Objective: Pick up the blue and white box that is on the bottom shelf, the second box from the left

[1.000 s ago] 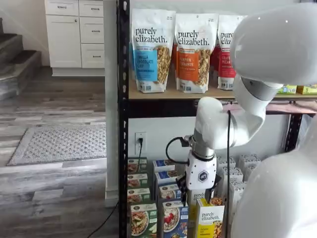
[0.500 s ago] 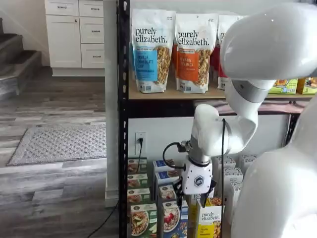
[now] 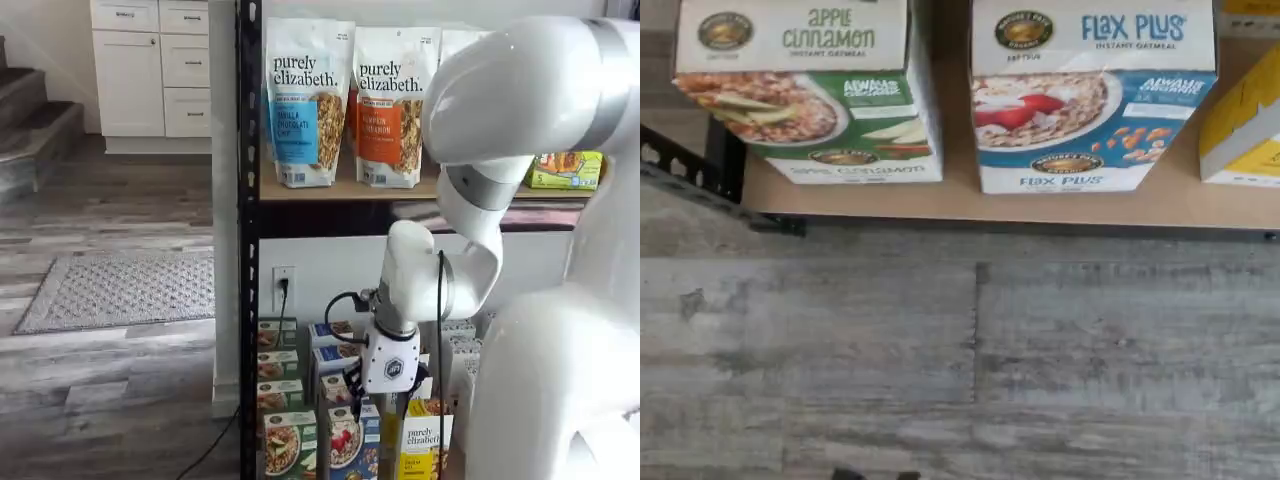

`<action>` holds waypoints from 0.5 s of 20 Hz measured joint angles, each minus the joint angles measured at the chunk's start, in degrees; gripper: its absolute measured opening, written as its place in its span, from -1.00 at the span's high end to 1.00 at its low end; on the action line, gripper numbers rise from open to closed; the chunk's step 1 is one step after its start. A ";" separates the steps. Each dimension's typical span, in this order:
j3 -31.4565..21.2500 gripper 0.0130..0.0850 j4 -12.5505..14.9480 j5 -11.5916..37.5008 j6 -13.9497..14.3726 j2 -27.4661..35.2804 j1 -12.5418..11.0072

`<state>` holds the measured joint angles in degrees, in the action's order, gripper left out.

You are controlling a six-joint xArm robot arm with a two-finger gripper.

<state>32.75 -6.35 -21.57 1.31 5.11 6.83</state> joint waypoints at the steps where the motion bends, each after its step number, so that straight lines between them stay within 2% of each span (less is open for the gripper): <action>1: 0.53 -1.00 0.05 0.16 -0.10 0.76 -0.14; 5: 3.49 -1.00 1.14 1.11 0.08 4.89 -0.93; 8: 5.16 -1.00 4.37 1.73 2.60 7.26 -1.40; 10: 6.34 -1.00 5.33 2.33 3.21 9.02 -1.68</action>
<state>39.09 -1.02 -19.24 4.52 14.12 5.15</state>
